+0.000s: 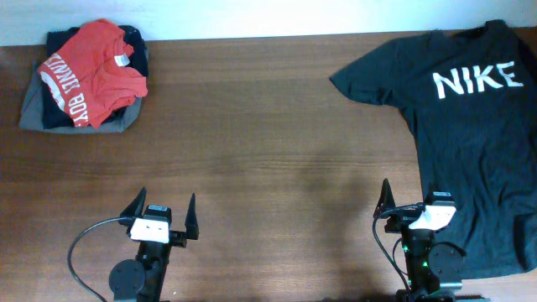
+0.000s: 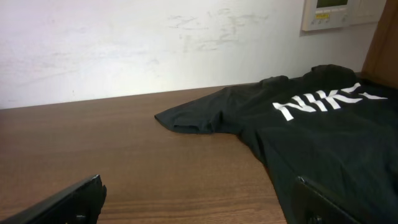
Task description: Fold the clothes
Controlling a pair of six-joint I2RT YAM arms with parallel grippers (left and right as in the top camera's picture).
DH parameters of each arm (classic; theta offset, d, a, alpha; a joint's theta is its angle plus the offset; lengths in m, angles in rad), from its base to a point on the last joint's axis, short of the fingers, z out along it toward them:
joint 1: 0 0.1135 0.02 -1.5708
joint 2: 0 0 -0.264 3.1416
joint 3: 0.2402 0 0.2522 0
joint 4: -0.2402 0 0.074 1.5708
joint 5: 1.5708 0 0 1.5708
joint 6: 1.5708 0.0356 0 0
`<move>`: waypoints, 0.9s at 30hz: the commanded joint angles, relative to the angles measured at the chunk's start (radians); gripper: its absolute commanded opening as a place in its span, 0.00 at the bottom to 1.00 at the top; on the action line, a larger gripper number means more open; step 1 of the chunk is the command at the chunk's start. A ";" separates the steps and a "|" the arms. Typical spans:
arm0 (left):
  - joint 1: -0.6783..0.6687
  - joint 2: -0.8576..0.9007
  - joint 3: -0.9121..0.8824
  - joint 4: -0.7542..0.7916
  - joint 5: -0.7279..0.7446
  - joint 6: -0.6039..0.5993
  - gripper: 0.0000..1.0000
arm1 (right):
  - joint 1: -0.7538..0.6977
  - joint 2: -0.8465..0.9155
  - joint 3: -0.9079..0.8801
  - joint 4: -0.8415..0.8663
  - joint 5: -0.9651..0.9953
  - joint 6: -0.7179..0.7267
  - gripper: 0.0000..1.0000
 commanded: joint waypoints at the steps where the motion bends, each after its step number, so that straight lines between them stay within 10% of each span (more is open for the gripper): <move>1: 0.003 -0.008 -0.004 -0.003 -0.008 0.013 0.99 | 0.005 -0.010 -0.005 -0.007 -0.005 -0.008 0.99; 18: 0.003 -0.008 -0.004 -0.003 -0.008 0.013 0.99 | 0.005 -0.010 -0.005 0.008 -0.028 -0.007 0.99; 27: 0.003 -0.008 -0.004 -0.003 -0.008 0.013 0.99 | 0.005 -0.010 -0.005 0.374 -0.096 -0.007 0.99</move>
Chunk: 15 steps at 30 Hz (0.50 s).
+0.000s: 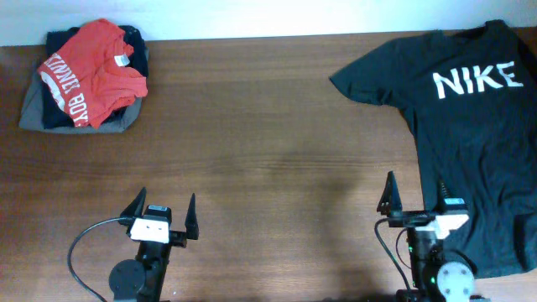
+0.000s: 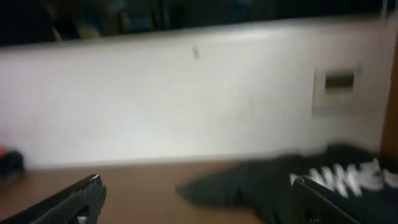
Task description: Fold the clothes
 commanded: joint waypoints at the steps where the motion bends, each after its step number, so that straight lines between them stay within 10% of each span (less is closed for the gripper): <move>1: 0.003 -0.008 -0.004 -0.003 -0.008 0.013 0.99 | 0.005 -0.009 -0.005 0.111 -0.031 -0.007 0.99; 15: 0.003 -0.008 -0.004 -0.003 -0.008 0.013 0.99 | 0.005 0.359 0.415 0.188 -0.031 0.014 0.99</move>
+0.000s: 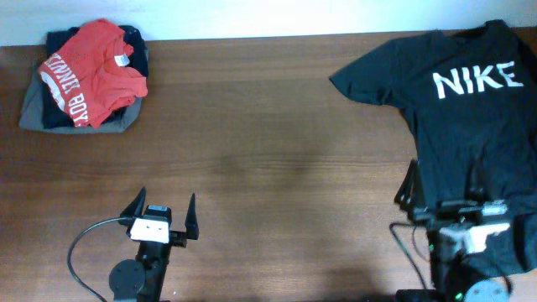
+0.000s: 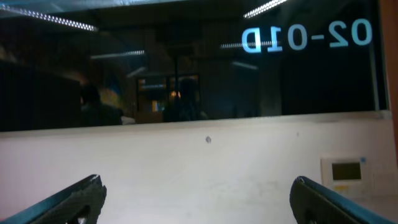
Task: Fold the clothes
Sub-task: 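Reach the right gripper up to the black shirt's far sleeve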
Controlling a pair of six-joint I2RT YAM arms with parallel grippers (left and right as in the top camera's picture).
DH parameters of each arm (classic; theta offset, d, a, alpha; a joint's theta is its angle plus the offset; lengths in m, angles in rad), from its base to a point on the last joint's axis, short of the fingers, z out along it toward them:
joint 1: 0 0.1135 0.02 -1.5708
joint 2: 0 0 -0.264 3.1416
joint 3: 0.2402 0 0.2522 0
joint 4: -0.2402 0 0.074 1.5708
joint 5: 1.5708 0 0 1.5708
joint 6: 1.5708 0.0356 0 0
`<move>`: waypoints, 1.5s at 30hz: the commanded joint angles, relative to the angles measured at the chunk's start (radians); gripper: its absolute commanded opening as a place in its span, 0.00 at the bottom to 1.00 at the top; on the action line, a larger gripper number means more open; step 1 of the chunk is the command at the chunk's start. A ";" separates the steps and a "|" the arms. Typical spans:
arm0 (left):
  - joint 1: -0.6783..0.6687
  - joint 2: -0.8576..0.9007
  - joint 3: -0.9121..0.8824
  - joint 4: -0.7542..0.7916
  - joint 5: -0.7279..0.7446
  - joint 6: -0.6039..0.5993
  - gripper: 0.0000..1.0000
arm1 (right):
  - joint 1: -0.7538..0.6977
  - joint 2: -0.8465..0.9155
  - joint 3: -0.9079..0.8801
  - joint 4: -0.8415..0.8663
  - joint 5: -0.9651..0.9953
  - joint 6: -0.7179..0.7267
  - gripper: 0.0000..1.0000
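A black Nike T-shirt (image 1: pixel 470 126) lies spread flat at the table's right side, print up. My right gripper (image 1: pixel 442 183) stands open over the shirt's lower left part, with nothing between its fingers. In the right wrist view the right gripper (image 2: pixel 196 202) is tilted up at the wall, both fingertips (image 2: pixel 87 190) far apart, and neither the table nor the shirt shows there. My left gripper (image 1: pixel 164 210) stands open near the front edge at the left, far from any garment.
A stack of folded clothes (image 1: pixel 88 75) with a red shirt on top sits at the back left corner. The brown table (image 1: pixel 268 143) runs between the stack and the shirt. A wall panel (image 2: pixel 347 171) and a dark window fill the right wrist view.
My right gripper has moved right, further over the shirt's lower part, and tilted up; its view now shows wall and window instead of the shirt. The left arm has not moved.
At first my right gripper stood open at the shirt's lower left edge, looking across the table at the Nike print. Then it sat a little further right with its view lifting. Now it is over the shirt, facing the wall. The shirt lies unchanged.
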 commanded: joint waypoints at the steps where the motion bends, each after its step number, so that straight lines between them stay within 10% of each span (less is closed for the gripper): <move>1: 0.003 -0.008 -0.004 -0.003 -0.007 0.013 0.99 | 0.005 0.236 0.218 -0.010 -0.011 0.006 0.99; 17: 0.003 -0.008 -0.004 -0.003 -0.007 0.013 0.99 | 0.003 1.417 1.394 -0.605 -0.686 0.011 0.99; 45: 0.003 -0.008 -0.004 -0.003 -0.007 0.013 0.99 | 0.005 1.539 1.585 -1.026 -0.264 -0.030 0.99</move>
